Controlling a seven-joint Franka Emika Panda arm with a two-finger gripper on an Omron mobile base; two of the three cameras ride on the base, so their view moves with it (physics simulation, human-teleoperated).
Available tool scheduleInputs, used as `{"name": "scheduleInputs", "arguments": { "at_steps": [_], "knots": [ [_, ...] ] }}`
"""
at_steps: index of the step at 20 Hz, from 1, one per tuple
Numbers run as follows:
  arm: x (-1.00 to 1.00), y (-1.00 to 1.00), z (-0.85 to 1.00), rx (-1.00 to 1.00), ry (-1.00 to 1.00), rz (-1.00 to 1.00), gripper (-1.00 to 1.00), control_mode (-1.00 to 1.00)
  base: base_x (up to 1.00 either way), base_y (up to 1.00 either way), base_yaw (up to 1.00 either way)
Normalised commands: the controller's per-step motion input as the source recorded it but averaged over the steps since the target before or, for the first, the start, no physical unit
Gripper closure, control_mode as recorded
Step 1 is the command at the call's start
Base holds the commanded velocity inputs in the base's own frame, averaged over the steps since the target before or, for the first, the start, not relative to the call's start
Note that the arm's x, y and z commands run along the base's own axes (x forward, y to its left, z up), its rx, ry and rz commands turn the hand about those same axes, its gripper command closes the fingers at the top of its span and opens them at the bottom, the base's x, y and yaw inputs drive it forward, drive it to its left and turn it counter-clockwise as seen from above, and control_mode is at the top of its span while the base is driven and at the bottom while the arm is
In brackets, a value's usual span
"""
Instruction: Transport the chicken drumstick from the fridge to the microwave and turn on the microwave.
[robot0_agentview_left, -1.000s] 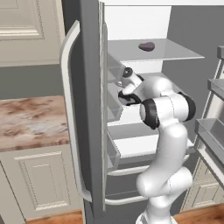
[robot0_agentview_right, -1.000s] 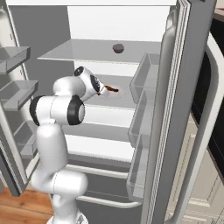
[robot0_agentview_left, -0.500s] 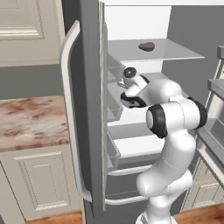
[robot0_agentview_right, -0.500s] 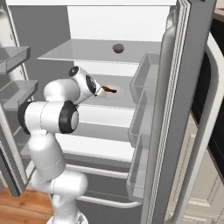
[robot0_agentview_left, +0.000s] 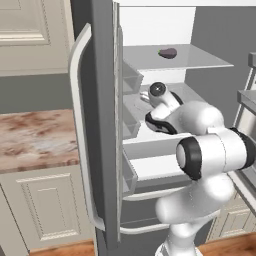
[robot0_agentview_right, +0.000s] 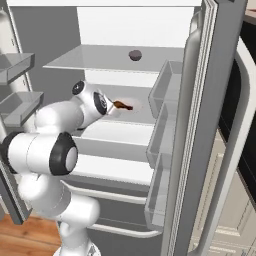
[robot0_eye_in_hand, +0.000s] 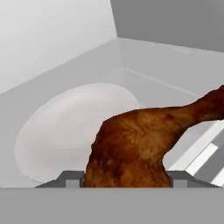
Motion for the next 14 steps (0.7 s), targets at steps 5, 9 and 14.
{"name": "scheduleInputs", "arguments": {
  "at_steps": [5,9,14],
  "knots": [
    [-0.57,-0.05,0.44,0.0,-0.04,0.06,1.0,-1.0,0.0,0.0,0.0],
    [-0.51,0.0,0.63,0.0,0.09,0.09,1.0,-1.0,0.0,0.0,0.0],
    [-0.43,0.0,0.62,0.0,0.19,0.07,1.0,-1.0,0.0,0.0,0.0]
  ]
}}
